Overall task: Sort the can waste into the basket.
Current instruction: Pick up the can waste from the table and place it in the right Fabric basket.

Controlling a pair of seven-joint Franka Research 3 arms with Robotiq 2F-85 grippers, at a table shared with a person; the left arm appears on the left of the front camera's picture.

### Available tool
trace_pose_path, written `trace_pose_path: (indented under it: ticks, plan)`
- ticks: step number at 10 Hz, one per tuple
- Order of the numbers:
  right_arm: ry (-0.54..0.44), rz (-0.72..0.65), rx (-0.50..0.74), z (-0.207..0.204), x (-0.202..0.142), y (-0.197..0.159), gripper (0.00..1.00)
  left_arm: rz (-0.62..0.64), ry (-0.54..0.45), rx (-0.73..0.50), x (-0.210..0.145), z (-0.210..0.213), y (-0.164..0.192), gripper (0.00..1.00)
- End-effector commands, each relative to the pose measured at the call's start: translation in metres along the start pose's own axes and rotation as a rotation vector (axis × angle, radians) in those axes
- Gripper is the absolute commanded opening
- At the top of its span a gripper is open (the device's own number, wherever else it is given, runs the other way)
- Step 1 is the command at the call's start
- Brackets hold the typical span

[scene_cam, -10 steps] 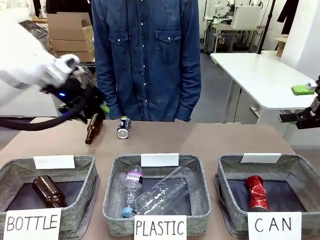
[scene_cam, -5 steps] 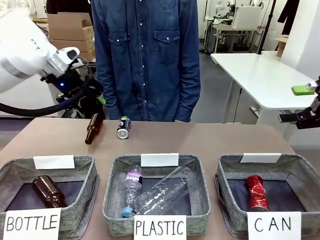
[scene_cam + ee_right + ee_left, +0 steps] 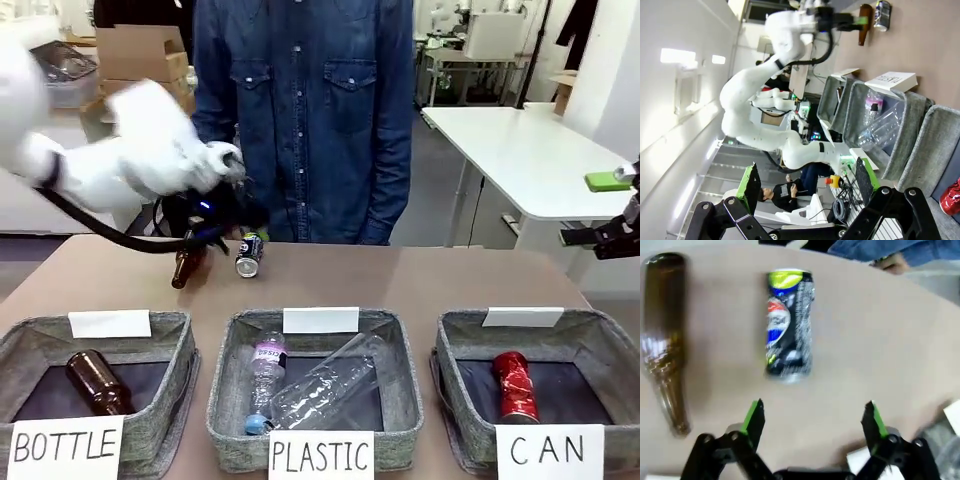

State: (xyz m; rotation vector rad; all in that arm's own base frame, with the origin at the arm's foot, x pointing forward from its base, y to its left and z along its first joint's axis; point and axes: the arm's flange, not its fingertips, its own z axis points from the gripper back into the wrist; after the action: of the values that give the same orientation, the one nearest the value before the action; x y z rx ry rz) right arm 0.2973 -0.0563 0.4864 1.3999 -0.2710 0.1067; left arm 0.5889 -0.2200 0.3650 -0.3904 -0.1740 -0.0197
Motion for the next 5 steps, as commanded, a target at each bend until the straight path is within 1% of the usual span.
trace_pose_path:
  ticks: [1, 3, 4, 5]
  plan:
    - [0.006, 0.019, 0.000, 0.003, 0.000, 0.001, 1.00, 0.038, 0.047, 0.031, 0.045, -0.029, -0.010, 1.00]
    - [0.006, 0.019, 0.000, 0.003, 0.000, 0.001, 1.00, 0.061, 0.053, 0.101, 0.040, -0.042, -0.008, 1.00]
    - [0.006, 0.019, 0.000, 0.003, 0.000, 0.001, 1.00, 0.044, 0.090, 0.064, 0.022, -0.023, -0.011, 1.00]
    - [0.006, 0.019, 0.000, 0.003, 0.000, 0.001, 1.00, 0.024, 0.067, 0.068, 0.007, 0.002, -0.013, 1.00]
